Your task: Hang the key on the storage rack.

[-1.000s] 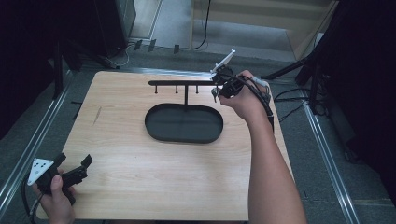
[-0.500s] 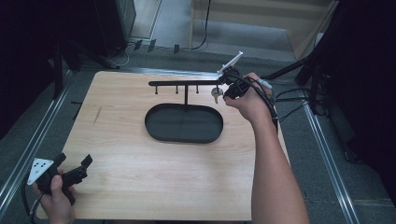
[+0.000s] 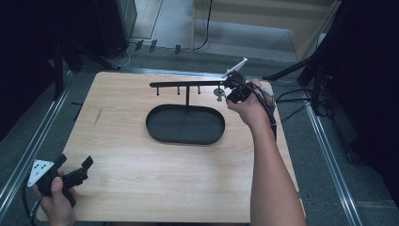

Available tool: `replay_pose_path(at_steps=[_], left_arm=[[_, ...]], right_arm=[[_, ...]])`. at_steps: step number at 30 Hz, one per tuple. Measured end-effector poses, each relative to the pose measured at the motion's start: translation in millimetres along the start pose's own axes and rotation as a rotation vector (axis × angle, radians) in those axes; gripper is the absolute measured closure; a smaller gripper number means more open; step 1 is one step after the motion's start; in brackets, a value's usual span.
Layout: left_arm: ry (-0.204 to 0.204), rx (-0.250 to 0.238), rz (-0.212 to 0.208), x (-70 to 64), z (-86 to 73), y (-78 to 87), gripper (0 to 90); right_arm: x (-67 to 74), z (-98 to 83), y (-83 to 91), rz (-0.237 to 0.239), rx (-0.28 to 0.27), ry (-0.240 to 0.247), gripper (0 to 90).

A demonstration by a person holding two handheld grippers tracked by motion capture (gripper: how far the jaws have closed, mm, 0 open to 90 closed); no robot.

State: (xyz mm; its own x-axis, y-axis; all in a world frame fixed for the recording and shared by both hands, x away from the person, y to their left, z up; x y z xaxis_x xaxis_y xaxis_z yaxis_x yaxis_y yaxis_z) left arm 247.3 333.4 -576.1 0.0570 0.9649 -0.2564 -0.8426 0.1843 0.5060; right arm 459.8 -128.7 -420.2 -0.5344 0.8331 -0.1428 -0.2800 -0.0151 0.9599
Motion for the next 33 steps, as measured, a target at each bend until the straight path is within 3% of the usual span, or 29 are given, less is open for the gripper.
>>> replay_pose_path(at_steps=[2, 6, 11, 16, 19, 25, 26, 27, 28, 33], left_arm=[[-0.002, 0.001, 0.000, 0.0, -0.1, 0.0, 0.0], [-0.001, 0.001, -0.002, -0.3, 0.0, -0.2, 0.0], [-0.002, 0.001, -0.001, -0.3, 0.0, -0.2, 0.0], [-0.003, 0.001, 0.001, -0.4, 0.0, -0.2, 0.0], [-0.004, 0.002, 0.001, -0.5, 0.0, -0.3, 0.0], [-0.004, 0.003, 0.002, -0.7, 0.0, -0.4, 0.0], [-0.005, 0.002, 0.002, -0.7, -0.1, -0.3, 0.0], [-0.005, 0.002, 0.002, -0.7, -0.1, -0.3, 0.0], [-0.006, 0.003, 0.004, -0.7, -0.1, -0.3, 0.0], [-0.008, 0.003, 0.004, -1.0, -0.1, -0.4, 0.0]], right_arm=[[-2.5, -1.1, -2.1, -0.018, 0.002, -0.010, 73.7], [-7.6, -7.1, -5.9, -0.025, 0.013, -0.049, 69.1], [-10.3, -19.1, -18.3, -0.024, 0.045, -0.062, 65.9], [-22.0, -36.8, -31.0, -0.079, 0.026, -0.160, 53.7], [-22.9, -46.6, -39.7, -0.048, 0.038, -0.193, 45.0], [-24.2, -66.7, -58.6, -0.034, 0.073, -0.212, 30.8], [-23.4, -73.8, -65.2, -0.019, 0.079, -0.229, 23.3], [-23.4, -73.8, -65.2, -0.019, 0.079, -0.229, 23.3], [-22.3, -81.0, -72.0, -0.010, 0.083, -0.234, 17.1], [-20.1, -97.3, -83.5, -0.008, 0.052, -0.257, 8.4]])
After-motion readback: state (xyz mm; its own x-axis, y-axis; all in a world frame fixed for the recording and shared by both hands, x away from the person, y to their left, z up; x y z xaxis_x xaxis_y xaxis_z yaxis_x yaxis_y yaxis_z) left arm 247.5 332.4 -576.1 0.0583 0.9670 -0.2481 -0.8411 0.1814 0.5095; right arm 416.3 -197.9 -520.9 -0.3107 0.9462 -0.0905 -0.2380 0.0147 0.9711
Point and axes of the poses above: each handheld gripper's, and its own axes: y roughly backward along the jaws, z roughly out of its top, x roughly to its left, the point moved 7 cm from there along -y, roughly forward along the jaws, and after that the axes turned 12 degrees about x, right-handed, at the moved point
